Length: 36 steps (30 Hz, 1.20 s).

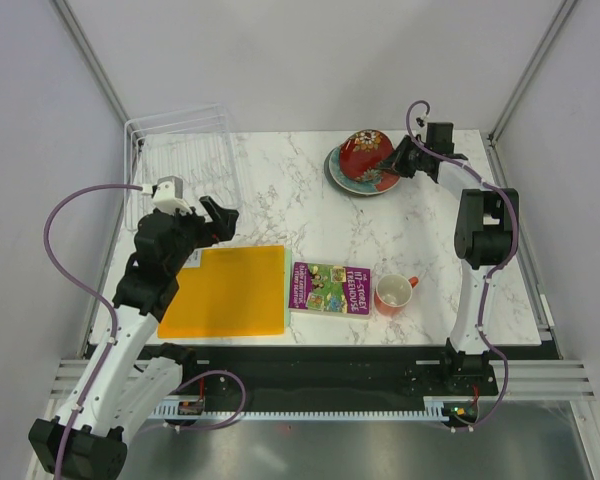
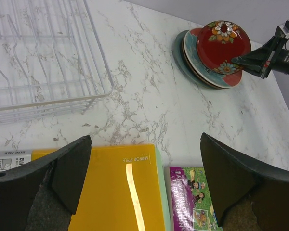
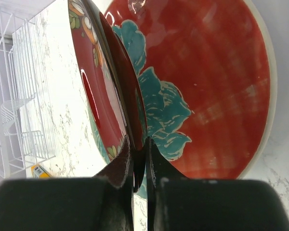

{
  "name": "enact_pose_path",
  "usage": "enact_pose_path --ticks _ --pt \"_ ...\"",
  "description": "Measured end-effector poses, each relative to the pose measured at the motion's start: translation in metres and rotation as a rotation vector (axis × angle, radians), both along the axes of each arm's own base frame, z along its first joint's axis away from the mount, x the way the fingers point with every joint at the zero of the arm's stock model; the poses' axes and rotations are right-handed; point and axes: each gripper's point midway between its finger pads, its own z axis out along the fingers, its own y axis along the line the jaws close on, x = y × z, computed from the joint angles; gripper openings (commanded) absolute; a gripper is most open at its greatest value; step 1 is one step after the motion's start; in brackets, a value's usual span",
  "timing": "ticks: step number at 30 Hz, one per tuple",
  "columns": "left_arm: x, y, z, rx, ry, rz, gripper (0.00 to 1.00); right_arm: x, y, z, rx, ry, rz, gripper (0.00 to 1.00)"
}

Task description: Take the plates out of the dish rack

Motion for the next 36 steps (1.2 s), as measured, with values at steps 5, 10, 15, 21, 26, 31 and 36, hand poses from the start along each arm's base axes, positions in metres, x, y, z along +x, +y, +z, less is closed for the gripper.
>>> enact_pose_path --ticks 5,10,15,21,26,31,36 --pt "-0.001 0.0 -0.003 0.003 0.013 -0.002 1.0 -0.001 0.001 -0.003 0.004 0.008 0.006 0.25" --pt "-0.004 0.0 -0.008 0.007 0.032 -0.005 1.0 -0.001 0.003 -0.011 0.011 0.028 0.015 0.47" --pt "-0.005 0.001 -0.01 0.017 0.04 -0.007 1.0 -0.001 0.003 -0.011 0.008 0.025 0.022 0.62" --pt "-0.005 0.002 -0.012 0.037 0.043 -0.007 1.0 -0.001 -0.003 -0.006 -0.035 0.002 0.01 0.98" --pt "-0.005 0.007 -0.014 0.068 0.044 0.007 1.0 -0.02 -0.019 0.022 -0.158 -0.046 -0.026 0.98" --pt "-0.006 0.015 -0.014 0.093 0.04 0.039 1.0 -0.057 -0.04 0.073 -0.299 -0.145 -0.074 0.98" --pt "-0.006 0.027 -0.01 0.139 0.015 0.087 1.0 -0.119 -0.032 0.139 -0.479 -0.335 -0.113 0.98"
